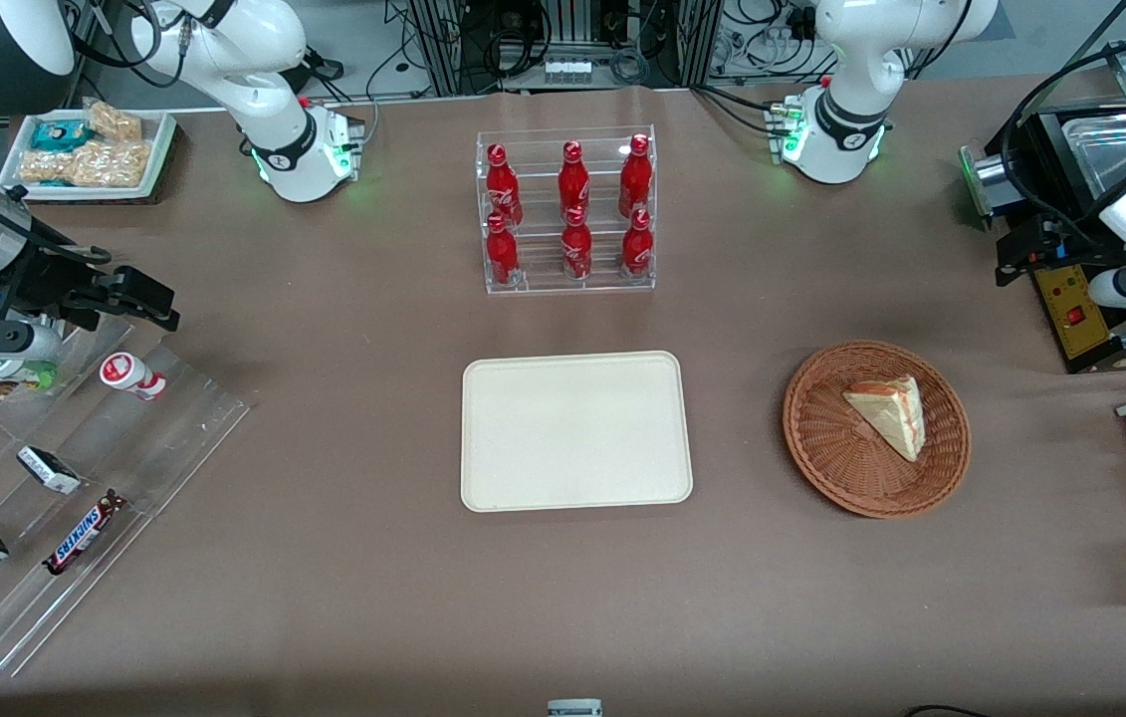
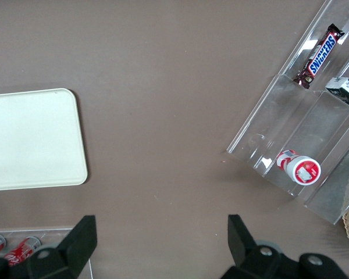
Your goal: Place sandwich from basket to tray
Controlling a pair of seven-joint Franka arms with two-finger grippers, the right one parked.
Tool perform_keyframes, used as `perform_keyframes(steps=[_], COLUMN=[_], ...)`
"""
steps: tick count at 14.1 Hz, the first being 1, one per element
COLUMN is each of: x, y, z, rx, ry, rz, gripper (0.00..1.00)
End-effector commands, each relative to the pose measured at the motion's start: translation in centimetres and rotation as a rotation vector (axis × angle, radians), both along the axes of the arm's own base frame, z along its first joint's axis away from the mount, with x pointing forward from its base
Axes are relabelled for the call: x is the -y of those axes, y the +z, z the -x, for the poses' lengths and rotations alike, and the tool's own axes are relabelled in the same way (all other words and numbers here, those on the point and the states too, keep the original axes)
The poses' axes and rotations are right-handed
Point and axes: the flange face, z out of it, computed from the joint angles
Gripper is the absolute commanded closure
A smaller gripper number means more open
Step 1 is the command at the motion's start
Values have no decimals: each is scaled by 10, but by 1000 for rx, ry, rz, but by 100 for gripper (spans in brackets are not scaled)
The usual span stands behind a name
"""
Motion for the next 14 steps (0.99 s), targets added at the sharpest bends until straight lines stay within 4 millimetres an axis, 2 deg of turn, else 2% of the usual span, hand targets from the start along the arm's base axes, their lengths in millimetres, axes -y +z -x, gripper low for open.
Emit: perform_keyframes(steps=[1, 9, 12, 14], x=[0, 0, -1, -6], y=[0, -2, -28, -55], z=[0, 1, 2, -4], rx=[-16, -25, -71, -78], ry=[12, 7, 13, 22], rz=[2, 0, -4, -3], gripper=[0, 0, 0, 0])
